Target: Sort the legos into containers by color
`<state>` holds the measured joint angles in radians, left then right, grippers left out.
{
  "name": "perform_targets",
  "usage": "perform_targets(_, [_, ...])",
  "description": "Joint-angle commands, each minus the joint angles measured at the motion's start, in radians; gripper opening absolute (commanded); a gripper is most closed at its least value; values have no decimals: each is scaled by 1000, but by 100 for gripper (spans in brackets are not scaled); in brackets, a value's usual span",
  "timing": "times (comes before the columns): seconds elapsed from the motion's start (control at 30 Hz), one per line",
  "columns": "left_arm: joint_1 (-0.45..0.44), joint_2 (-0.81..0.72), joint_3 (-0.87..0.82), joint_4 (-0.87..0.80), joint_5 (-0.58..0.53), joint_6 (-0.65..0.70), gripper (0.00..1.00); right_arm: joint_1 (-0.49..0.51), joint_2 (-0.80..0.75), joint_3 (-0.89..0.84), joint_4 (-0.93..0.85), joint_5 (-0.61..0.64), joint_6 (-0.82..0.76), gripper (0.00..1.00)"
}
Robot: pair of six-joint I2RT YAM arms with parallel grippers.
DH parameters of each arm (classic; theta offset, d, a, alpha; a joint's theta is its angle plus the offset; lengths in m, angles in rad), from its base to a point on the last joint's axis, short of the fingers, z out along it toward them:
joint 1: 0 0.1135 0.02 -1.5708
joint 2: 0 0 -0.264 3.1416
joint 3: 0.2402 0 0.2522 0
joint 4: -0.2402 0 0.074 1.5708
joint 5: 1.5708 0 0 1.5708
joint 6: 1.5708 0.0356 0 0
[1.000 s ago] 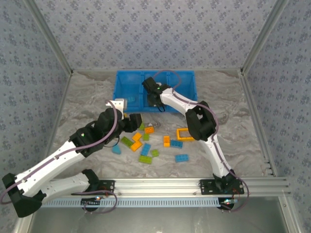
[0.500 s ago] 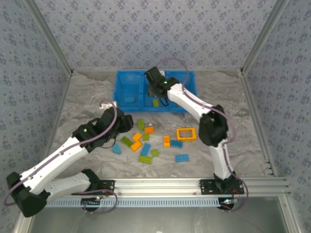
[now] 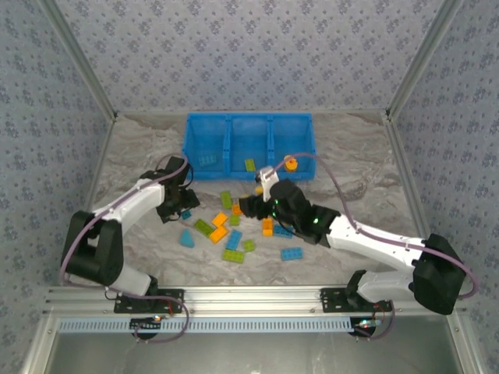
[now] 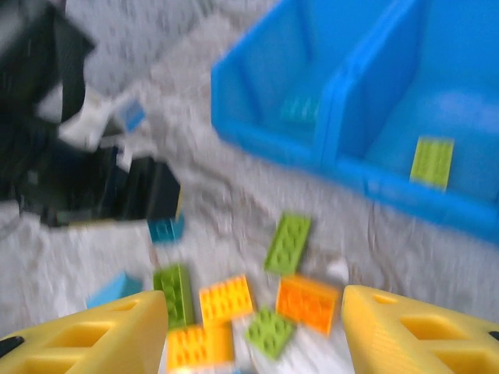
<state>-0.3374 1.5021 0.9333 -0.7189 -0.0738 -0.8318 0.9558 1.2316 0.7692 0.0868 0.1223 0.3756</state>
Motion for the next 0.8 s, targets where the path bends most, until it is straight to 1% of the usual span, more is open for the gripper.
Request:
perform_targets(0.0, [12,29,-17,61,35,-41,79,48,-62,-36,109,-29,-5,64])
perform_targets(0.03, [12,38,-29,104,36,-47,79,56,-63,-37,96,-24,-2,64])
perform_targets(0.1, [14,71,-24,126,30,-55,78,66,-56,-38,88,-24,3,64])
perform_targets(0.2, [14,113,-22,168,27,-54,71,69,-36,-28,77,-32,4,64])
perform_targets(0.3, [13,152,-25,190,40,-51,58,70,-20,-10,54,-38,4,63])
perform_targets(0.4, [5,140,-33,180,21,-56,39,71,-20,-8,45,-35,6,63])
perform_targets(0.5, [-11,79,-37,149,-31,-61,30,72,-24,-14,48,-27,11,63])
perform_targets(0.6, [-58,4,6,65,-109,-59,29,69,-28,-14,45,-13,15,63])
perform_targets(0.67, [-101,-45,71,6,-148,-46,29,62,-41,-9,42,6,19,63])
perform_targets(0.77, [-123,-40,210,-41,-171,-10,29,51,-53,3,38,37,25,63])
